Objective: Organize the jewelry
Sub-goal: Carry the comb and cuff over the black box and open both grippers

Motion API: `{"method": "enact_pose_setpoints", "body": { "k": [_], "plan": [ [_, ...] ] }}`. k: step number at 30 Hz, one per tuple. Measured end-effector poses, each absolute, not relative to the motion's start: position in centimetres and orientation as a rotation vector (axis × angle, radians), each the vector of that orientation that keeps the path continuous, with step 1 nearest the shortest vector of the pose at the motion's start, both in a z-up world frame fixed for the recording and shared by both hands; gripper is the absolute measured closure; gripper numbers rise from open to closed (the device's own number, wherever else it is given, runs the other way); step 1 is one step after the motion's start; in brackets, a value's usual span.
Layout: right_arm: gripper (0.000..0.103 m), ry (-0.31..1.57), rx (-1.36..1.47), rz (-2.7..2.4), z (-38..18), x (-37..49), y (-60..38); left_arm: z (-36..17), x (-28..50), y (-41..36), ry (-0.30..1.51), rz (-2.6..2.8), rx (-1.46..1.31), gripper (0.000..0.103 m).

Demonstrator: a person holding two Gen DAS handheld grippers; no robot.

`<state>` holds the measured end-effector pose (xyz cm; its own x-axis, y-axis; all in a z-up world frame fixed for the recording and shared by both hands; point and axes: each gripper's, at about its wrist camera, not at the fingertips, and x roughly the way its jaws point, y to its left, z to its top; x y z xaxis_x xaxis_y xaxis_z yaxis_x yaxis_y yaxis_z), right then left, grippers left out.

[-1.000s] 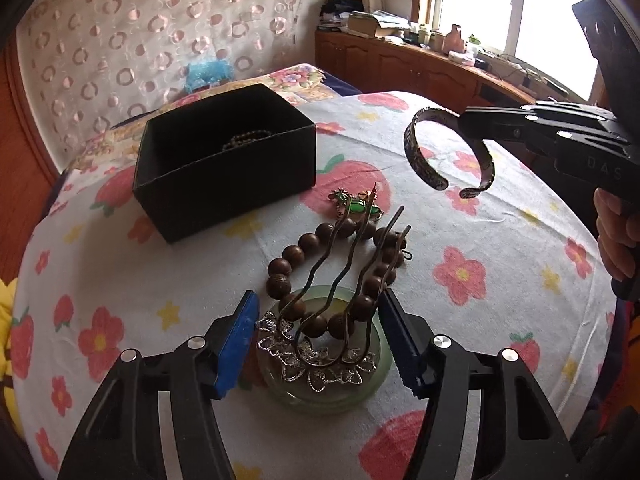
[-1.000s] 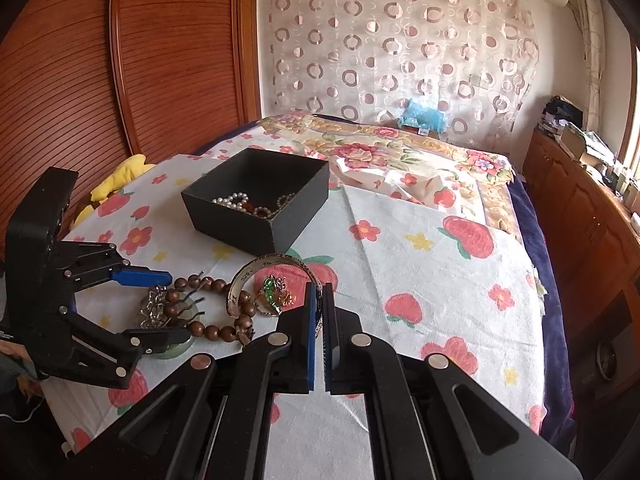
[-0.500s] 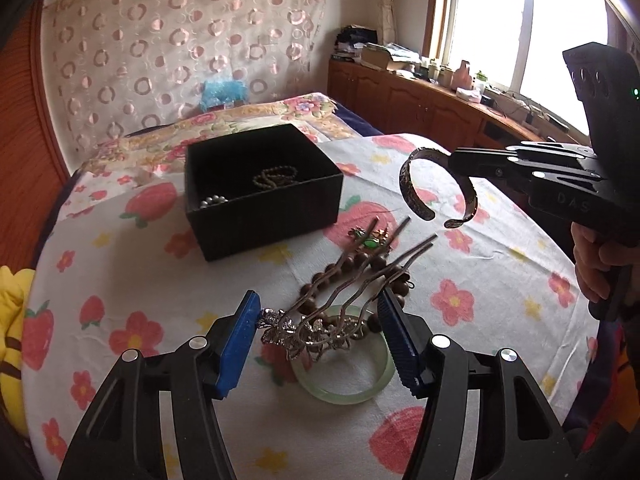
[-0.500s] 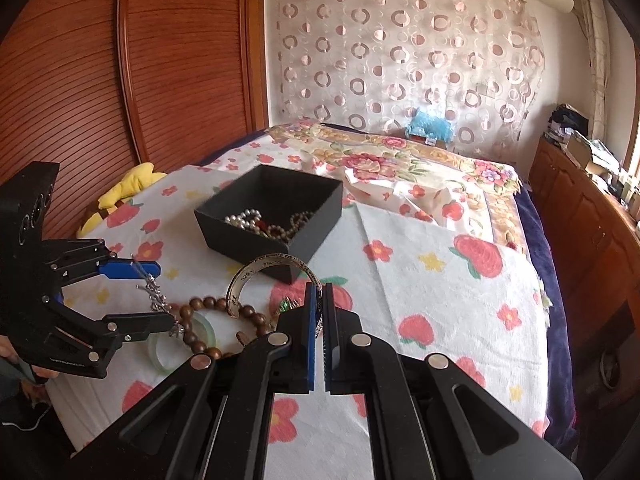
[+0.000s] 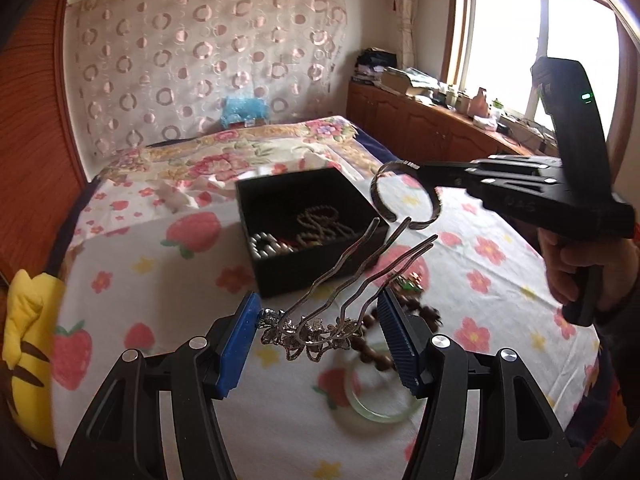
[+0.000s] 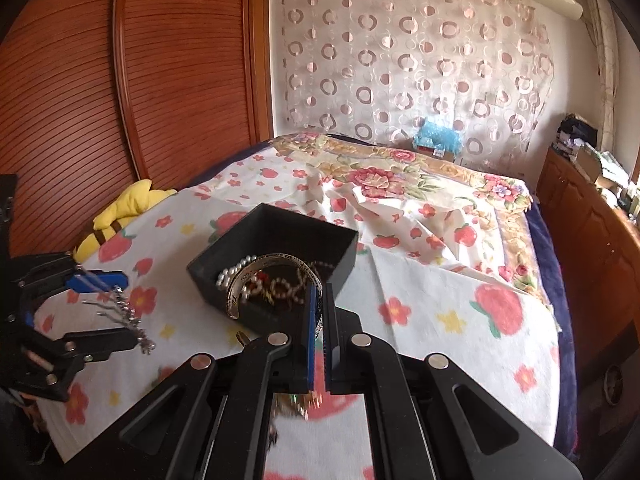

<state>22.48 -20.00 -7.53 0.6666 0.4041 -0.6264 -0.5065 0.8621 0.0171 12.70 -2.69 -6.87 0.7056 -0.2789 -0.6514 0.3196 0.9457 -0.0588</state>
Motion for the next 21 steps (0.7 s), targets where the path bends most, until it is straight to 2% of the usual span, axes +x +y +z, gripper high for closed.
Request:
{"method": "enact_pose_setpoints", "body": {
  "k": [14,21],
  "plan": [
    [0.097,0.760,-0.177,0.587,-10.8,27.4,-15.9,-4.7,18.8,-0.7,0.725,-0.308,0.016,0.045],
    [0.097,0.725,-0.134,0.593,-10.0,26.8,-17.6,-4.4,22.5,-2.6,0.757,-0.322,0.042,0.045]
  ]
}}
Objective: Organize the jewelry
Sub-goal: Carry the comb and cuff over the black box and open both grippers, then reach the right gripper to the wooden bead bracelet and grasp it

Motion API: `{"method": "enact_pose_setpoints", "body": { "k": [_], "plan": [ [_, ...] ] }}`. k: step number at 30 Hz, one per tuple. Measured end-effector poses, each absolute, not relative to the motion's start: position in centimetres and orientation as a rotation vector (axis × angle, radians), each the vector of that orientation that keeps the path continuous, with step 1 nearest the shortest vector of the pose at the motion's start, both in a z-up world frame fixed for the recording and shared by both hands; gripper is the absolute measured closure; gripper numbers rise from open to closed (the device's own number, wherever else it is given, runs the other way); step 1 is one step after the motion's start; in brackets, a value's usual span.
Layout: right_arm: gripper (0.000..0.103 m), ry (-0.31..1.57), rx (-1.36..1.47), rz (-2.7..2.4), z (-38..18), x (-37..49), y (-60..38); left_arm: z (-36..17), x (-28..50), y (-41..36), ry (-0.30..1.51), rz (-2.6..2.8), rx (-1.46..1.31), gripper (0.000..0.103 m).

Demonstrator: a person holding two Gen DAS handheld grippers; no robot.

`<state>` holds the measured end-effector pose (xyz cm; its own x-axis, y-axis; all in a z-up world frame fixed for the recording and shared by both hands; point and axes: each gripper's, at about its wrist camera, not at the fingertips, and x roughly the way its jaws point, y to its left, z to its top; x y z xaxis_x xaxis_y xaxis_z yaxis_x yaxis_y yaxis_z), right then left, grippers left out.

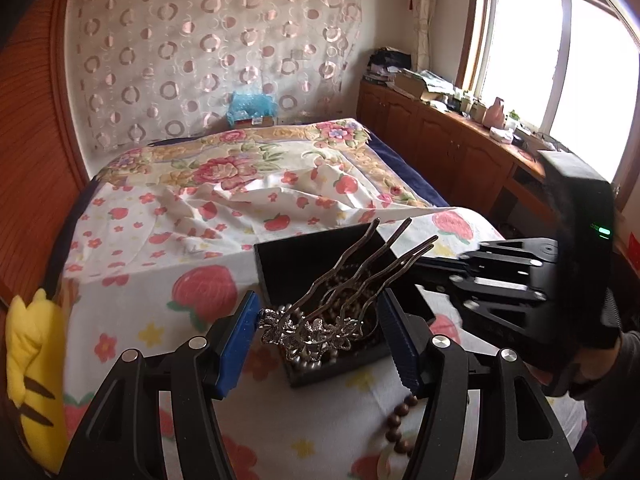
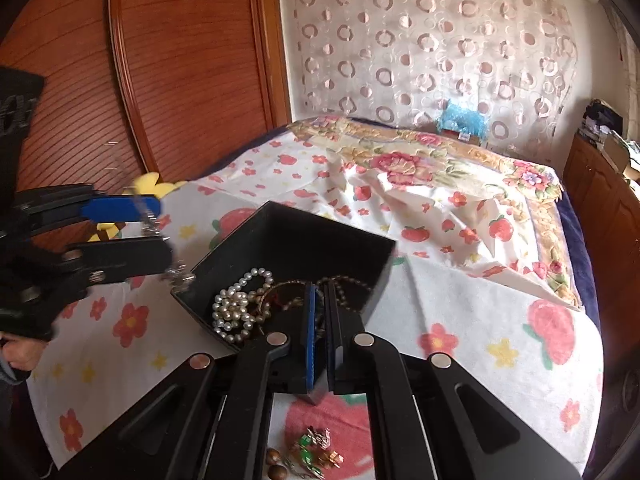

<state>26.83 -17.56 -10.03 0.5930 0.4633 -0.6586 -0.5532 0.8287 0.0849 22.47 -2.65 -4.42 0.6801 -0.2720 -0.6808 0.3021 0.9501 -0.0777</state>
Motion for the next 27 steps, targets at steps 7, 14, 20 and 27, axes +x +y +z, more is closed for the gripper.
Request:
{"method": "enact_pose_setpoints", "body": {
  "k": [7,14,20,27],
  "plan": [
    [0.097,0.707,-0.104,0.565,-9.7,25.0,-21.4,-6.1,25.8,-5.5,0.834,-0.315,0.121,0.044],
    [0.097,0.702,-0.067,0.556,-10.0,23.3,-24.2,-7.7,27.8,-6.7,0.875,-0.280,0.146,0.043],
    [0.097,0.702,-0.075,0.568,-10.4,22.0,-24.4,-6.9,27.9,-6.5,0.845,-0.267,0.128,0.034],
    [0.097,0.723,-0.084,0.618,-11.4,19.9,-22.9,-5.8,24.9,-4.9,0.789,-0.272,0.087,0.033]
  ]
}}
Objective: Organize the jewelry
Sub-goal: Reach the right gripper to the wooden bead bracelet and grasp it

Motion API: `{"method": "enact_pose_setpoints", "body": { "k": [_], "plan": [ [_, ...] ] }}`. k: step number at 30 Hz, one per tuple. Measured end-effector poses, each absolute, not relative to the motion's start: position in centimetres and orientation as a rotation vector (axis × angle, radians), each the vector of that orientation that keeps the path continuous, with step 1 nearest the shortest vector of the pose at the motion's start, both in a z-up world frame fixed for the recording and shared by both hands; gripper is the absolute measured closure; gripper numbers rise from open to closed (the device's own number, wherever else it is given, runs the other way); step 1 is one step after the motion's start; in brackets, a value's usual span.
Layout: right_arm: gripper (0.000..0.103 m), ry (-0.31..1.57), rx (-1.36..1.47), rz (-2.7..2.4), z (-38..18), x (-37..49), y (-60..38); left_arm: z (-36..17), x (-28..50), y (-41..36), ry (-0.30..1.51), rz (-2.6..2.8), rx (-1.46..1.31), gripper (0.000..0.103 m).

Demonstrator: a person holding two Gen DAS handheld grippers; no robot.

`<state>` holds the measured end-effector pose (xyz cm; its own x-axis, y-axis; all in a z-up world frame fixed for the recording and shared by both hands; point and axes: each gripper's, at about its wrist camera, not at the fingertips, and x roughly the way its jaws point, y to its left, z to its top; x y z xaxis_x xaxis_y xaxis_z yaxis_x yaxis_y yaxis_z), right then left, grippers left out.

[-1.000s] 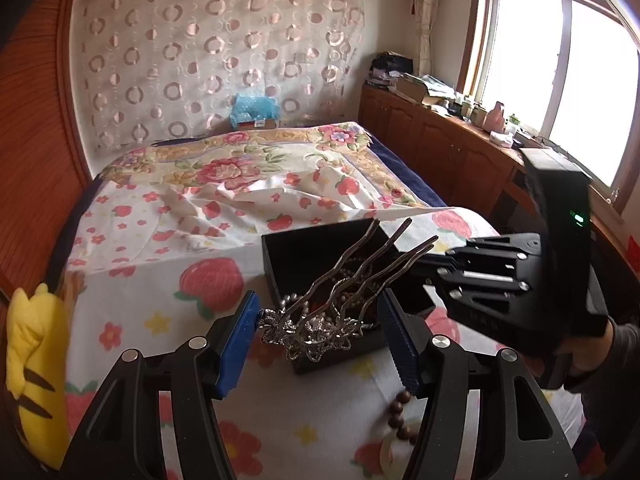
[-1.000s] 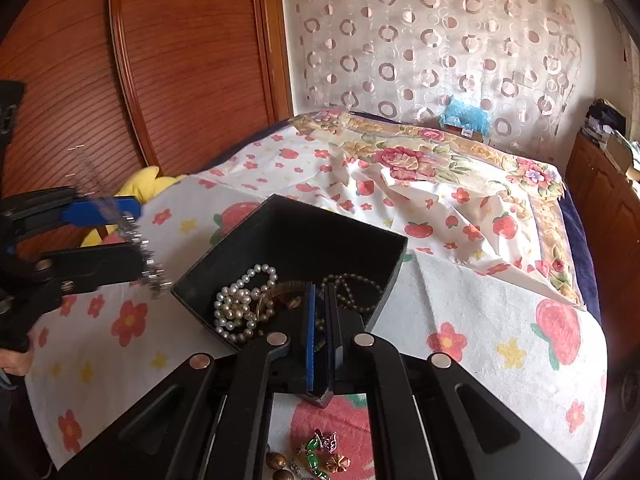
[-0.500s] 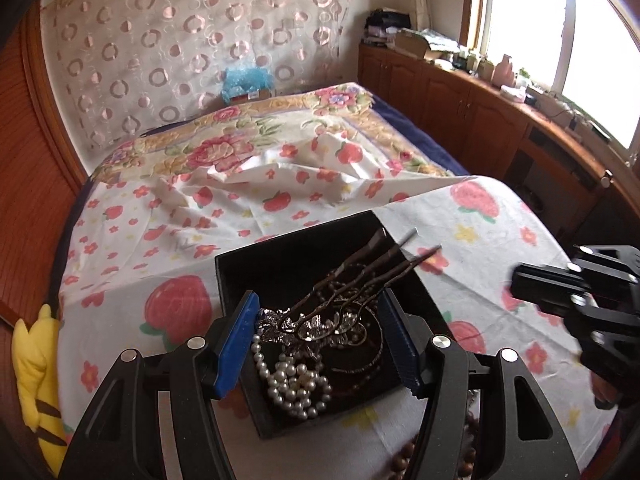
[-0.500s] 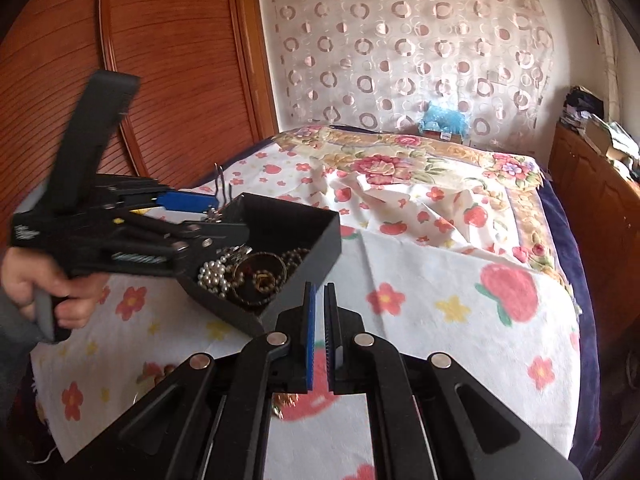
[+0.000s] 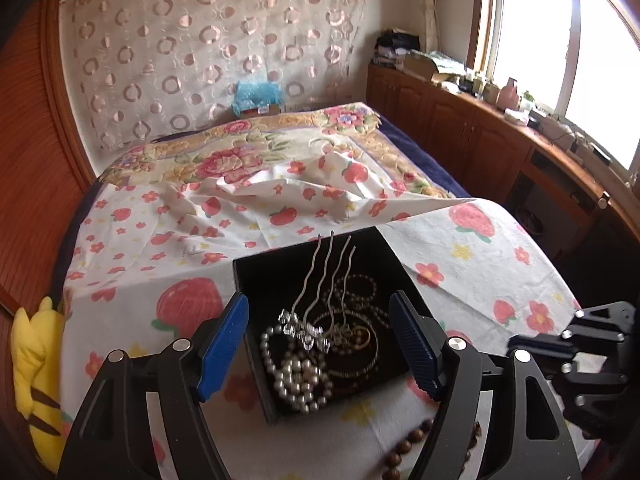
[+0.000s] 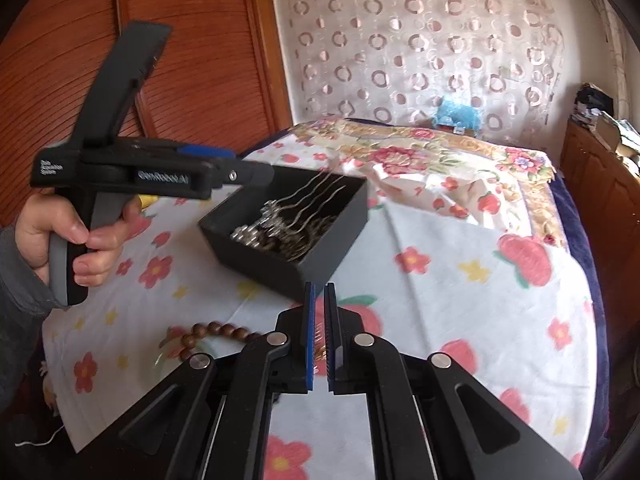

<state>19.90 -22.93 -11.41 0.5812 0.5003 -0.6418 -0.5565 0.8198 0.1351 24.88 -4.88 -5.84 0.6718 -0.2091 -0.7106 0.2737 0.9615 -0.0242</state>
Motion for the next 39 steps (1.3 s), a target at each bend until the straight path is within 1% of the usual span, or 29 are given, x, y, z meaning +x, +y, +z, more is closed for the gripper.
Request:
{"method": "enact_pose_setpoints", "body": {
  "k": [7,12,18,21,27,31,36,39],
  "plan": [
    [0.097,0.792,-0.131,0.649,-13.6,18.7,-20.8,-6.1,20.7,-3.8,0.756,-0.283,0.087,0.032],
    [0.097,0.831,-0.147,0.656,-14.8,18.1,-20.3,-7.0,18.3,-2.8,0.754,-0.285,0.070,0.027],
    [0.097,0.871,-0.167,0.665,-15.4,17.9,-20.2,-8.8,15.6,-1.7,0.778,-0.276,0.065,0.026],
    [0.092,0.880,-0.162,0.660,-15.3,18.0,-20.3,-9.5,14.7,-1.2,0.794,-0.277,0.051,0.026],
    [0.091,0.910,-0.147,0.675,-15.4,18.1,-20.1,-10.8,12.9,-0.4,0.817,-0.274,0.031,0.026],
    [0.086,0.927,-0.154,0.672,-15.6,18.4,-19.5,-11.5,12.1,-0.6,0.829,-0.274,0.039,0.026],
    [0.083,0.947,-0.182,0.648,-16.1,18.5,-18.6,-11.8,11.6,-1.2,0.832,-0.285,0.047,0.026],
    [0.085,0.931,-0.215,0.646,-16.2,18.3,-18.4,-12.0,11.4,-1.5,0.835,-0.293,0.045,0.026]
  ]
}}
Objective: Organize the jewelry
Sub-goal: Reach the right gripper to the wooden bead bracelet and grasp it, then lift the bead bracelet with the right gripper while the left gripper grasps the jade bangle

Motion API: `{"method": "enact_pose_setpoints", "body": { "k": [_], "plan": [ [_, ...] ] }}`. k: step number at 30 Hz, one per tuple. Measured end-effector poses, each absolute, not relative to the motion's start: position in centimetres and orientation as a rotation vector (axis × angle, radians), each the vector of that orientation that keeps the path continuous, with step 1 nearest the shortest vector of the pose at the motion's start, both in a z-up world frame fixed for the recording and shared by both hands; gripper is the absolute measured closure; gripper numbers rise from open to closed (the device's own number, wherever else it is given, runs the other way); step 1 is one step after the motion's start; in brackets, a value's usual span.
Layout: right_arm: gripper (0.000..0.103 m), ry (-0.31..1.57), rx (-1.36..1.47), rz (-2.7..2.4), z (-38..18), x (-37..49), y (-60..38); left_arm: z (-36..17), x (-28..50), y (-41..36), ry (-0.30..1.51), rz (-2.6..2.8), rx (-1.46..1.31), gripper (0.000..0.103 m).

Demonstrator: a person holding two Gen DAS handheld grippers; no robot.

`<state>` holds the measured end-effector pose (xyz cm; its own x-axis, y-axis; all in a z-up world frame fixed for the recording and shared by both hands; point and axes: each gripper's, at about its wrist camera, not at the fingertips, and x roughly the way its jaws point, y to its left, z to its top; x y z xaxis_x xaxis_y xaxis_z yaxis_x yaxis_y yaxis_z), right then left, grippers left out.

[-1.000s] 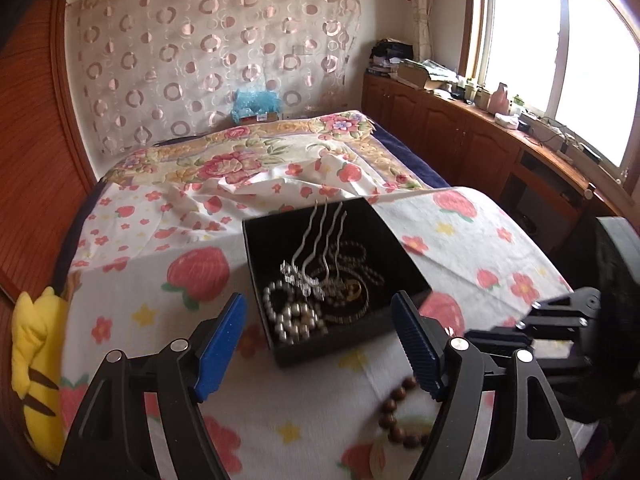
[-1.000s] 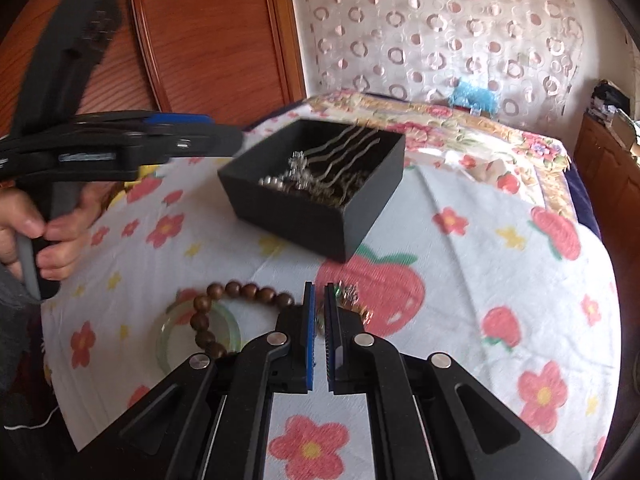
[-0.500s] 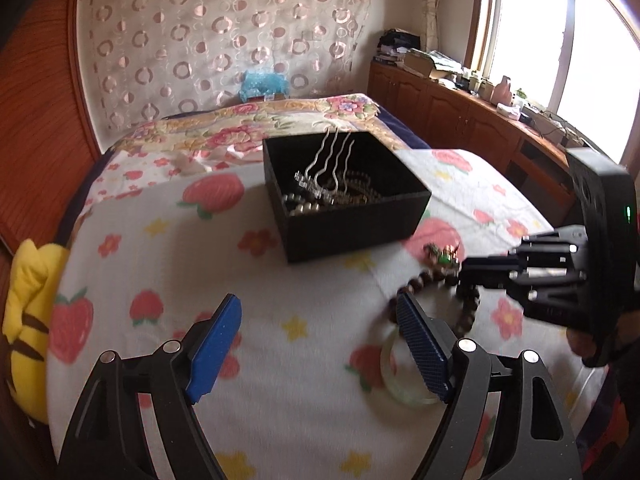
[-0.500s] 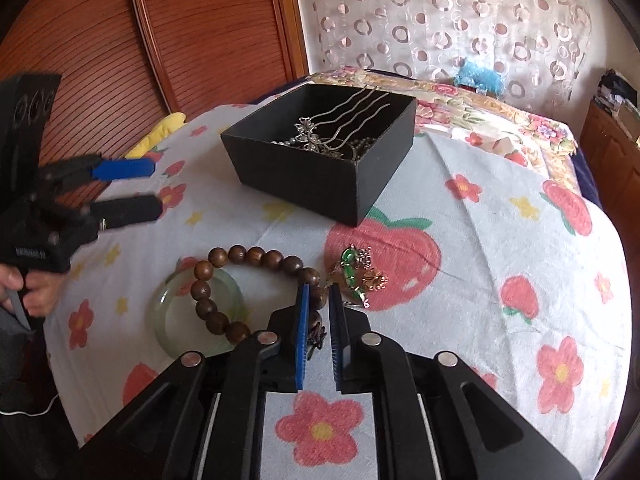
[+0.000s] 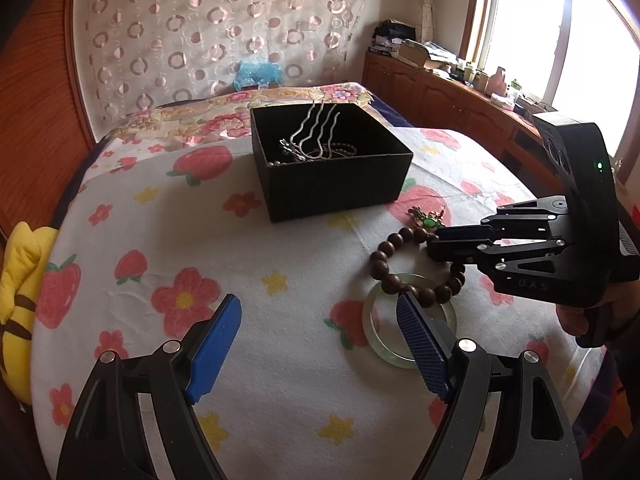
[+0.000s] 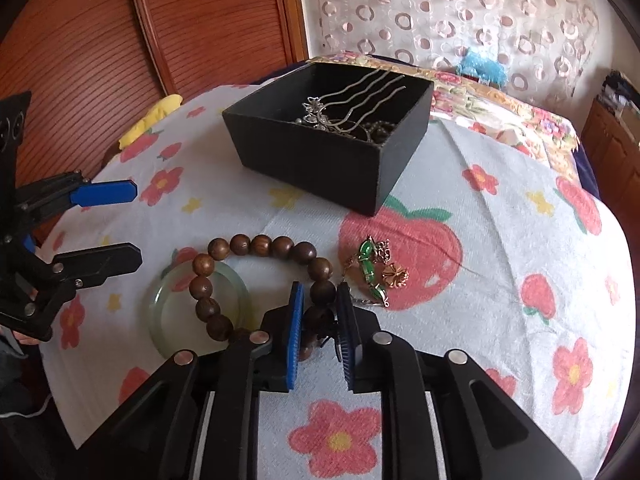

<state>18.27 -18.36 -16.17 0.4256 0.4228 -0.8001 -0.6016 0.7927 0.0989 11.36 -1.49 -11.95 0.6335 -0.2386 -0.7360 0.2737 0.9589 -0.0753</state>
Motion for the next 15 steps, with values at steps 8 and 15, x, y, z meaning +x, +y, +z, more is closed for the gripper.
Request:
{"method": "enact_pose_setpoints", "body": {
  "k": [8,15],
  "plan": [
    [0.087,0.786,-0.189,0.674,-12.3,16.5,-19.3,-12.3,11.3,-2.4,0.850,-0.314,0.055,0.026],
    [0.087,0.712,-0.157,0.692,-8.7,15.6,-21.0,-12.9,11.2,-4.4,0.874,-0.358,0.081,0.026]
  ]
}}
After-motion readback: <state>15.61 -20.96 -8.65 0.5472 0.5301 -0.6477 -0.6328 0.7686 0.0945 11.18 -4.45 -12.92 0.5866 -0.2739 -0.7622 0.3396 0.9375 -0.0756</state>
